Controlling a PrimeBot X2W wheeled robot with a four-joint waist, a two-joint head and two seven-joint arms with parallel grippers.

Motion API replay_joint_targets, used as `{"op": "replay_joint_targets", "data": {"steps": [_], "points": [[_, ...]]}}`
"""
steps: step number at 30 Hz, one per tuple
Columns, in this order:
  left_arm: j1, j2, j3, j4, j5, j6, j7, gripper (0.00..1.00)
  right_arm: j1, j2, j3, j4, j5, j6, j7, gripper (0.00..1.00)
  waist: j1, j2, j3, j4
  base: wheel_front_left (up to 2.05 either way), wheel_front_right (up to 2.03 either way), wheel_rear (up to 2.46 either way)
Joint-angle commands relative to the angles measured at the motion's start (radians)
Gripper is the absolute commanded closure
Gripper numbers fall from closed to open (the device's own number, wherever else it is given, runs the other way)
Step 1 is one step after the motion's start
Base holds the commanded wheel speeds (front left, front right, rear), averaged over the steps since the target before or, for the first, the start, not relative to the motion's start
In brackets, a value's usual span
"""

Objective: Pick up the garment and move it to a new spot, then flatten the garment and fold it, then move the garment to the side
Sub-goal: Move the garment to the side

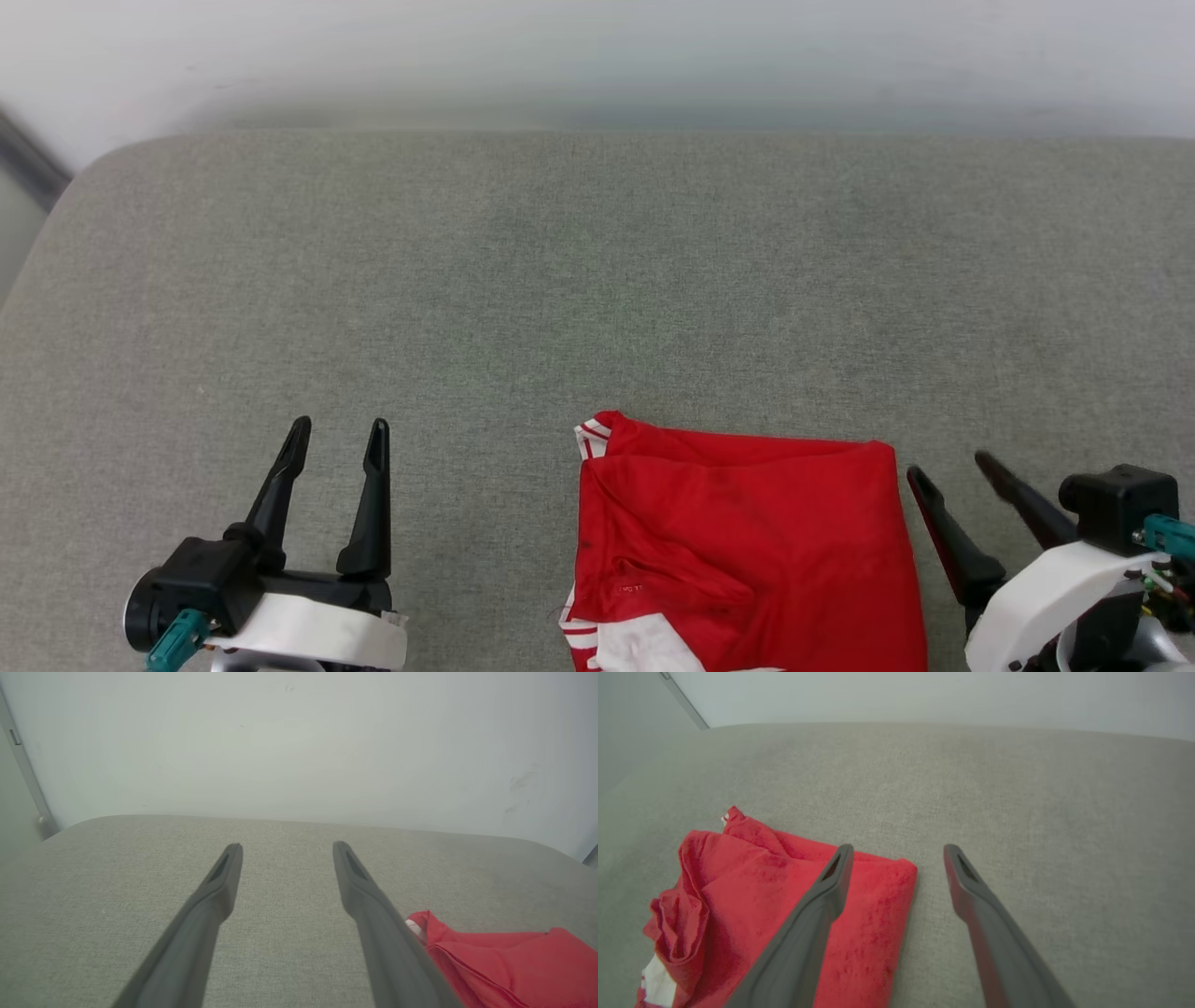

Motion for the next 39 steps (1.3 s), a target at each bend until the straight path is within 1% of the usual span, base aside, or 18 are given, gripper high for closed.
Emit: {"op": "replay_joint_targets", "data": {"steps": [1, 2, 3, 6, 8, 9, 10, 12, 14, 19, 26, 27, 28, 31, 33, 35, 38, 39], "points": [[-0.017, -0.003, -0.001, 0.002, -0.001, -0.001, -0.002, 0.00, 0.019, 0.001, -0.009, -0.007, 0.026, -0.001, 0.075, 0.00, 0.0000, 0.0000, 0.009, 0.006, 0.00, 0.00, 0.00], [-0.019, -0.004, -0.002, 0.003, -0.003, -0.001, -0.002, 0.00, 0.026, 0.002, -0.006, -0.014, 0.043, 0.000, 0.140, 0.00, 0.0000, 0.0000, 0.014, 0.009, 0.00, 0.00, 0.00], [-0.019, -0.004, -0.002, 0.003, -0.003, -0.001, -0.002, 0.00, 0.026, 0.002, -0.006, -0.014, 0.043, 0.000, 0.140, 0.00, 0.0000, 0.0000, 0.014, 0.009, 0.00, 0.00, 0.00], [-0.027, -0.008, -0.007, 0.007, -0.005, -0.001, -0.002, 0.00, 0.037, 0.018, -0.019, -0.040, 0.091, 0.000, 0.290, 0.00, 0.0000, 0.0000, 0.030, 0.021, 0.00, 0.00, 0.00], [-0.038, -0.010, -0.014, 0.011, -0.004, -0.001, -0.002, 0.00, 0.043, 0.019, -0.029, -0.054, 0.077, 0.000, 0.386, 0.00, 0.0000, 0.0000, 0.042, 0.035, 0.00, 0.00, 0.00], [-0.038, -0.010, -0.014, 0.011, -0.004, -0.001, -0.002, 0.00, 0.043, 0.019, -0.029, -0.054, 0.077, 0.000, 0.386, 0.00, 0.0000, 0.0000, 0.042, 0.035, 0.00, 0.00, 0.00], [-0.041, -0.012, -0.015, 0.012, -0.004, -0.001, -0.002, 0.00, 0.041, 0.033, -0.035, -0.048, 0.065, 0.000, 0.432, 0.00, 0.0000, 0.0000, 0.050, 0.042, 0.00, 0.00, 0.00], [-0.046, -0.014, -0.020, 0.015, -0.004, -0.001, -0.002, 0.00, 0.035, 0.051, -0.046, -0.034, 0.056, 0.000, 0.470, 0.00, 0.0000, 0.0000, 0.059, 0.049, 0.00, 0.00, 0.00], [-0.055, -0.015, -0.023, 0.016, -0.004, -0.001, -0.002, 0.00, 0.023, 0.061, -0.042, -0.020, 0.042, 0.000, 0.500, 0.00, 0.0000, 0.0000, 0.068, 0.055, 0.00, 0.00, 0.00], [-0.067, -0.015, -0.035, 0.021, 0.000, -0.001, -0.002, 0.00, 0.000, 0.070, -0.027, 0.023, 0.018, 0.000, 0.514, 0.00, 0.0000, 0.0000, 0.089, 0.069, 0.00, 0.00, 0.00], [-0.090, -0.013, -0.055, 0.029, 0.004, -0.001, -0.002, 0.00, -0.016, 0.086, 0.030, 0.133, 0.013, 0.000, 0.520, 0.00, 0.0000, 0.0000, 0.113, 0.090, 0.00, 0.00, 0.00], [-0.092, -0.011, -0.060, 0.030, 0.005, -0.001, -0.002, 0.00, -0.018, 0.088, 0.043, 0.147, 0.020, 0.001, 0.520, 0.54, 0.0000, 0.0000, 0.114, 0.092, 0.00, 0.00, 0.00], [-0.092, -0.010, -0.066, 0.031, 0.004, -0.001, -0.002, 0.00, -0.025, 0.088, 0.054, 0.155, 0.022, 0.002, 0.513, 1.00, 0.0000, 0.0000, 0.113, 0.094, 0.00, 0.00, 0.00], [-0.089, -0.010, -0.073, 0.033, 0.004, -0.001, -0.002, 0.00, -0.046, 0.065, 0.075, 0.160, 0.006, 0.001, 0.481, 1.00, 0.0000, 0.0000, 0.108, 0.092, 0.00, 0.00, 0.00], [-0.085, -0.011, -0.078, 0.033, 0.005, -0.001, -0.002, 0.00, -0.067, 0.029, 0.092, 0.156, -0.018, 0.001, 0.459, 1.00, 0.0000, 0.0000, 0.098, 0.083, 0.00, 0.00, 0.00], [-0.073, -0.001, -0.087, 0.034, 0.010, -0.001, -0.002, 0.00, -0.093, -0.007, 0.125, 0.147, -0.036, -0.001, 0.450, 1.00, 0.0000, 0.0000, 0.083, 0.063, 0.00, 0.00, 0.00], [-0.063, 0.004, -0.104, 0.025, 0.020, -0.001, -0.002, 0.00, -0.145, -0.099, 0.172, 0.115, -0.065, -0.001, 0.450, 1.00, 0.0000, 0.0000, 0.063, 0.024, 0.00, 0.00, 0.00], [-0.065, 0.002, -0.124, 0.018, 0.025, -0.001, -0.002, 0.00, -0.192, -0.185, 0.226, 0.084, -0.081, -0.001, 0.465, 1.00, 0.0000, 0.0000, 0.050, -0.017, 0.00, 0.00, 0.00]]}}
